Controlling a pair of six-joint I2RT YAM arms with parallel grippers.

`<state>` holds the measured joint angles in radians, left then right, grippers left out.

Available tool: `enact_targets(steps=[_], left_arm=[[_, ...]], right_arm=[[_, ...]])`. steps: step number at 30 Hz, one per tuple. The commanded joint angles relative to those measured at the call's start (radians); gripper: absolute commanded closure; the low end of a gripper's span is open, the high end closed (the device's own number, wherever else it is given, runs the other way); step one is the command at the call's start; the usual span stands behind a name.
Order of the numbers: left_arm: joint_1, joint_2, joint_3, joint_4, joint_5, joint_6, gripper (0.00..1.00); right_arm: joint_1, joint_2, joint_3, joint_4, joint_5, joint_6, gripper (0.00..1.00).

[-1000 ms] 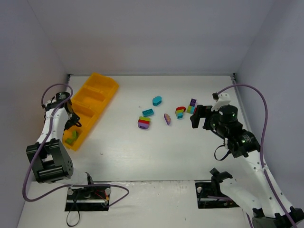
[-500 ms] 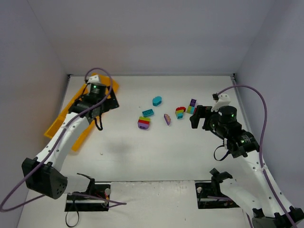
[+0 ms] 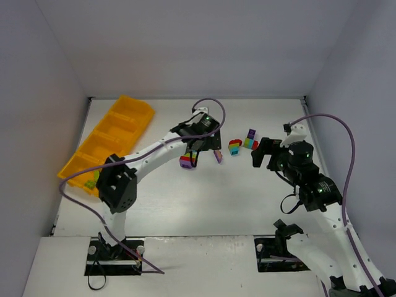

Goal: Sort the legos into containers by color

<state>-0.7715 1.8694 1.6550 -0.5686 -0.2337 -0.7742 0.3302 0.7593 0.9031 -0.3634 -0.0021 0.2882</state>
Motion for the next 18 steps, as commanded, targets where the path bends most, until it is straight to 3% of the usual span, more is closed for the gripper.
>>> enact_targets(steps=[1, 6, 11, 17, 18], left_arm=[[-0.028, 0.063, 0.130, 0.016, -0.049, -0.098, 0.06], [-0.064, 0.243, 0.281, -0.031, -0.091, -0.137, 0.07], [-0.064, 0.388, 0.425, -0.088, -0.119, -0.151, 0.17], [-0.063, 0.516, 0.537, -0.135, -0.107, -0.151, 0.38], [-0.063, 0.524, 0.539, -0.136, -0.102, -0.152, 0.50]], right_arm=[[0.007, -0.015, -0.006, 0.044, 0.042, 0.019, 0.00], [0.007, -0.029, -0.003, 0.035, 0.037, 0.029, 0.00], [0.007, -0.041, 0.000, 0.026, 0.034, 0.042, 0.00], [0.007, -0.054, -0.001, 0.023, 0.028, 0.049, 0.00], [0.007, -0.055, -0.003, 0.021, 0.027, 0.049, 0.00]])
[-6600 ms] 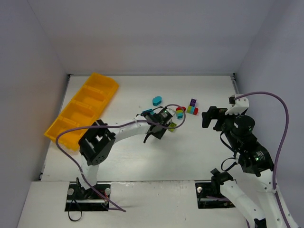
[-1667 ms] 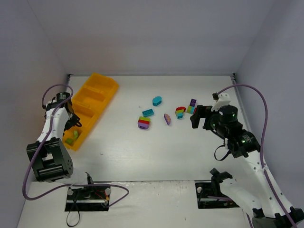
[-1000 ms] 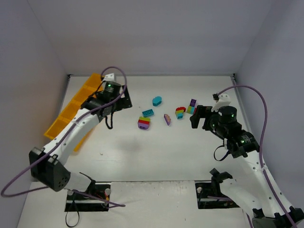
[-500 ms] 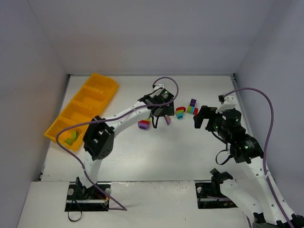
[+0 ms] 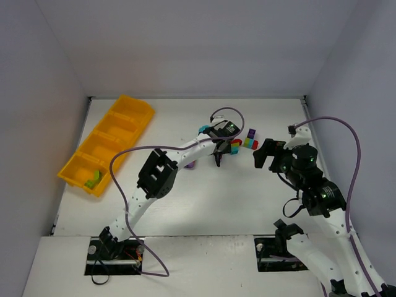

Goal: Sort the legos into containers by color

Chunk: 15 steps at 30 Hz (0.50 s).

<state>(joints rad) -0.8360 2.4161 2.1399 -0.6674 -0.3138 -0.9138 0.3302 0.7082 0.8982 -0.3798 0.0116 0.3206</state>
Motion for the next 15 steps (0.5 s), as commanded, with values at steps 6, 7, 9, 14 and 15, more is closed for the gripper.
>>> enact_targets(steps=[6, 7, 9, 14, 15], left_arm=[[0.005, -0.064, 0.005, -0.049, -0.047, -0.008, 0.89], [0.012, -0.095, -0.004, -0.052, -0.054, -0.004, 0.97], [0.021, -0.135, -0.017, -0.067, -0.068, 0.003, 1.00], [0.086, -0.351, -0.124, -0.115, -0.134, 0.029, 1.00], [0.134, -0.426, -0.153, -0.118, -0.137, 0.030, 1.00]], right_arm=[[0.007, -0.001, -0.002, 0.039, 0.016, 0.018, 0.00], [0.007, 0.002, -0.001, 0.038, 0.016, 0.017, 0.00], [0.007, 0.005, 0.002, 0.038, 0.016, 0.014, 0.00], [0.007, 0.014, 0.025, 0.038, 0.017, -0.014, 0.00], [0.007, 0.014, 0.028, 0.039, 0.021, -0.017, 0.00]])
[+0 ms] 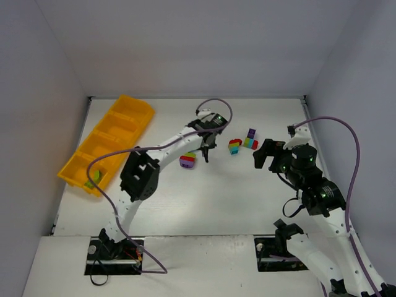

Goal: Sort the legos into containers by color

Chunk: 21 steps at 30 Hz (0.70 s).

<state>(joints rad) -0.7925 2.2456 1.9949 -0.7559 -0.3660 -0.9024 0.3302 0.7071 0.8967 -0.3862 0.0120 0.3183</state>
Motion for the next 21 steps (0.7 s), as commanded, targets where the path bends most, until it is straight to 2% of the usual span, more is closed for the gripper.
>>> enact_targets(steps=[1, 6, 12, 16, 19, 21], left_arm=[[0.122, -0.295, -0.037, -0.034, -0.080, 0.019, 1.00], [0.364, -0.545, -0.270, -0.039, -0.063, 0.040, 1.00], [0.619, -0.702, -0.455, -0.050, -0.031, 0.105, 1.00], [0.777, -0.684, -0.493, -0.028, 0.013, 0.129, 1.00], [0.852, -0.627, -0.479, -0.022, 0.016, 0.132, 0.92], [0.883, -0.585, -0.466, -0.017, 0.018, 0.129, 0.92]], right_arm=[[0.007, 0.023, 0.031, 0.046, 0.022, -0.019, 0.00], [0.007, 0.060, 0.044, 0.047, 0.022, -0.051, 0.00], [0.007, 0.098, 0.044, 0.073, 0.000, -0.061, 0.00], [0.007, 0.106, 0.028, 0.105, -0.003, -0.059, 0.00], [0.007, 0.107, 0.022, 0.110, -0.001, -0.055, 0.00], [0.007, 0.103, 0.019, 0.110, -0.003, -0.053, 0.00]])
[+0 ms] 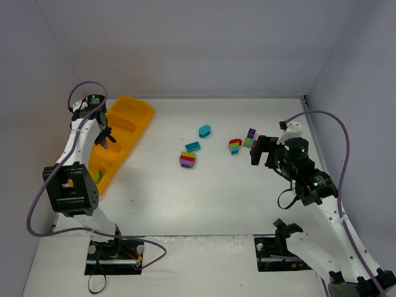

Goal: Sort the legos into containers by color

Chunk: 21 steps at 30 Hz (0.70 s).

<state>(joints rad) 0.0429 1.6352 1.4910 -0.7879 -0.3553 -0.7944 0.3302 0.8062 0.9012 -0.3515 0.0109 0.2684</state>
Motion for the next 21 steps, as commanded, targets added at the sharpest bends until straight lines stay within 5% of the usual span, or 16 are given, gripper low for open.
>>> enact_targets(steps=[1, 14, 21], left_arm=[[0.063, 0.040, 0.043, 0.018, 0.013, 0.020, 0.91], [0.118, 0.118, 0.069, 0.058, 0.091, 0.030, 0.50], [0.098, 0.016, 0.048, 0.079, 0.170, 0.050, 0.31]], right_arm=[[0.007, 0.002, 0.012, 0.075, -0.002, -0.003, 0.00], [0.007, 0.095, 0.028, 0.101, 0.070, 0.072, 0.01], [0.006, 0.348, 0.132, 0.163, 0.256, 0.150, 0.16]])
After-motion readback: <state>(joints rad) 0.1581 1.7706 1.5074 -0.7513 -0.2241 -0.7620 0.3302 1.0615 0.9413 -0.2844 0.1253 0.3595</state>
